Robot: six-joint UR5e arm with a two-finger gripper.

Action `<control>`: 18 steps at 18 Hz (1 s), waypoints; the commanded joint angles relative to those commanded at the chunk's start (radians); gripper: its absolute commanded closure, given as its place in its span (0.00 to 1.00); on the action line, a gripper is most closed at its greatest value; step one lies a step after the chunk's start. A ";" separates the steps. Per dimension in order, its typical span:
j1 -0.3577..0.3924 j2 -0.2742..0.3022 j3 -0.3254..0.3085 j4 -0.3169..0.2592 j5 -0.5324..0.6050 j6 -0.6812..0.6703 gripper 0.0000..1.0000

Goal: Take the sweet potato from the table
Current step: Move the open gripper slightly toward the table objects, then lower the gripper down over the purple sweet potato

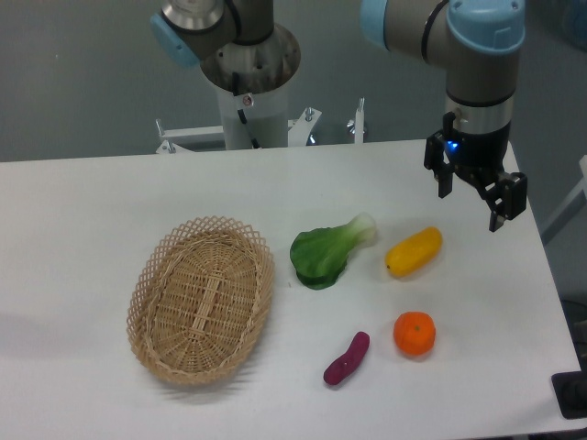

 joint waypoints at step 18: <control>-0.101 -0.090 -0.037 0.104 -0.032 -0.549 0.00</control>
